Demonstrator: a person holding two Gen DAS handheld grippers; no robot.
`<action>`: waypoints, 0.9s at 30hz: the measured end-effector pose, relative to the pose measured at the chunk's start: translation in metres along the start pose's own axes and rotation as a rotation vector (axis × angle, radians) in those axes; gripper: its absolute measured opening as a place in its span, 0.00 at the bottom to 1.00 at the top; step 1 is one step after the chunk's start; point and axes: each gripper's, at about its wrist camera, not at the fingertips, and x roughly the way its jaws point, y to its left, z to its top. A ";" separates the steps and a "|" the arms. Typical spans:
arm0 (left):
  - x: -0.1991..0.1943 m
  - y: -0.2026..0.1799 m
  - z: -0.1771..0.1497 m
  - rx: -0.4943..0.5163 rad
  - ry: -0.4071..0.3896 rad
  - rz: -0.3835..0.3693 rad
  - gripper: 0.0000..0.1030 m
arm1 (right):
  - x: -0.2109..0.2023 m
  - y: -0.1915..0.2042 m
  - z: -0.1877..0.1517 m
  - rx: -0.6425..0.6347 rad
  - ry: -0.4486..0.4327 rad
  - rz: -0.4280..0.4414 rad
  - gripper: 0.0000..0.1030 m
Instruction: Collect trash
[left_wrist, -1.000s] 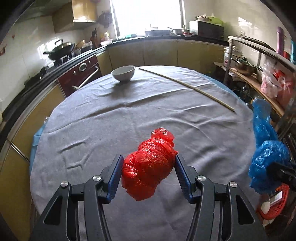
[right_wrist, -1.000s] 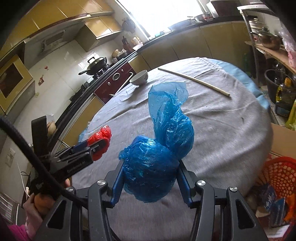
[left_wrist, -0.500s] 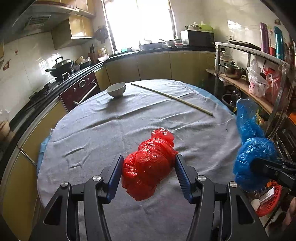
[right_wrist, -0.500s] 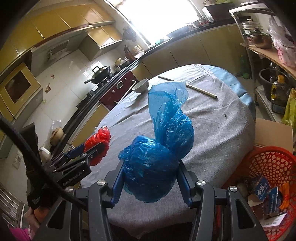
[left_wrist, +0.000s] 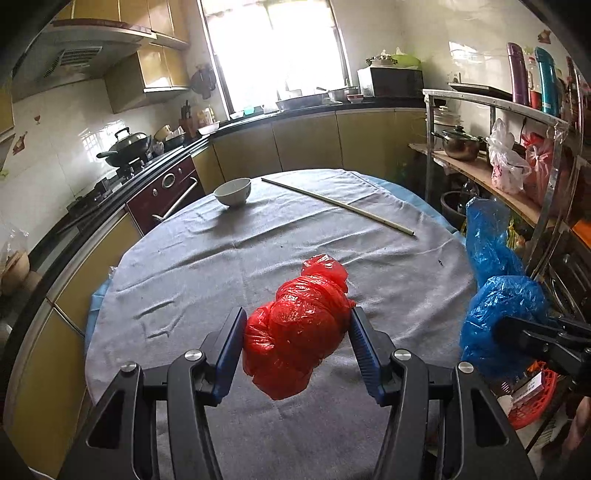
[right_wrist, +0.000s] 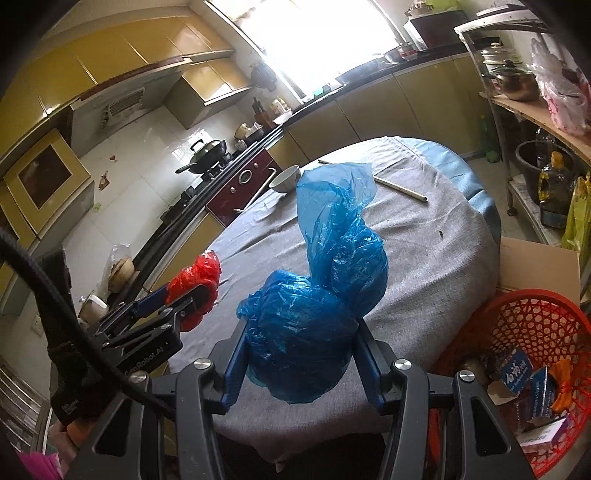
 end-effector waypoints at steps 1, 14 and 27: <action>-0.002 -0.001 0.000 0.002 -0.004 0.002 0.57 | -0.001 0.000 0.000 0.000 -0.002 0.001 0.55; -0.013 -0.011 0.001 0.022 -0.028 -0.012 0.57 | -0.016 -0.004 -0.004 0.009 -0.023 -0.001 0.55; -0.014 -0.022 -0.001 0.045 -0.025 -0.022 0.57 | -0.025 -0.011 -0.006 0.034 -0.031 -0.012 0.55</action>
